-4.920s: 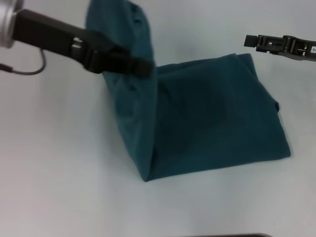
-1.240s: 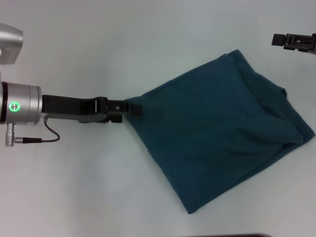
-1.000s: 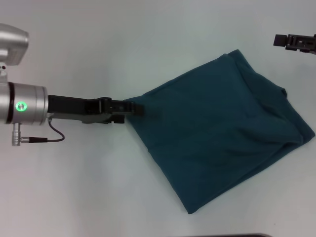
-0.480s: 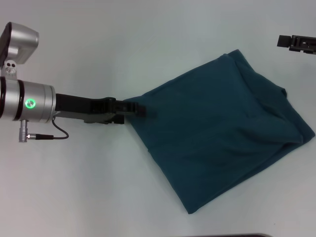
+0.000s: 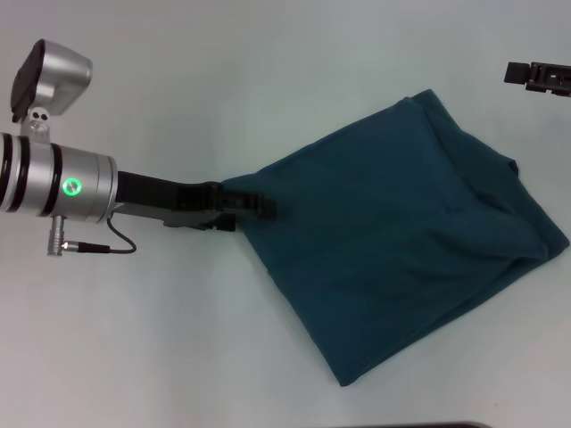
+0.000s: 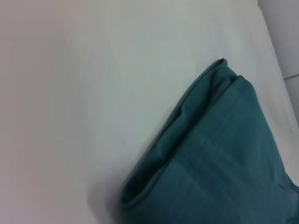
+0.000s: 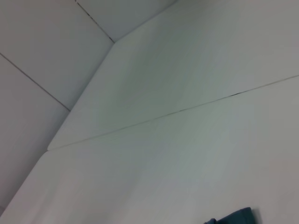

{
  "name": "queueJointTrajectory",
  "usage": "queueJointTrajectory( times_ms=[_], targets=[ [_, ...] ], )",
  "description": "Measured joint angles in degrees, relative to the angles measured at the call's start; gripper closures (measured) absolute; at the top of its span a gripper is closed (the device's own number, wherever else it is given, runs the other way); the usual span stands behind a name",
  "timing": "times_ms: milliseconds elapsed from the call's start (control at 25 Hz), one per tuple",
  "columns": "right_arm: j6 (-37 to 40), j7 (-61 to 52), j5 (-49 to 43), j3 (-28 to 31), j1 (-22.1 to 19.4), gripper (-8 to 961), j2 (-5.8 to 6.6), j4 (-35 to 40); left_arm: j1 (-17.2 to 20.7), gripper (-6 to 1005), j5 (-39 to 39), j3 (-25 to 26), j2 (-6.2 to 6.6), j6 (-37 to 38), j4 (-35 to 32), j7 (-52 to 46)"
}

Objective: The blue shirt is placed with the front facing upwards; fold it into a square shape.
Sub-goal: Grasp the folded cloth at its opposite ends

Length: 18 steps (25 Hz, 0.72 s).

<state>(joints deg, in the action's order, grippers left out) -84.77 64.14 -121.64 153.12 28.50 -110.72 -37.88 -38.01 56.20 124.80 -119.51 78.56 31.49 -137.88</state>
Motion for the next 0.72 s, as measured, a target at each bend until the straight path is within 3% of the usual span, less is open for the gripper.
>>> queueJointTrajectory(
  times_ms=[720],
  targets=[
    [0.0,-0.1,0.1,0.0,-0.4,193,0.09,-0.1,-1.8,102,-1.9,0.0,-1.15,-1.2,0.3,0.0]
  ],
)
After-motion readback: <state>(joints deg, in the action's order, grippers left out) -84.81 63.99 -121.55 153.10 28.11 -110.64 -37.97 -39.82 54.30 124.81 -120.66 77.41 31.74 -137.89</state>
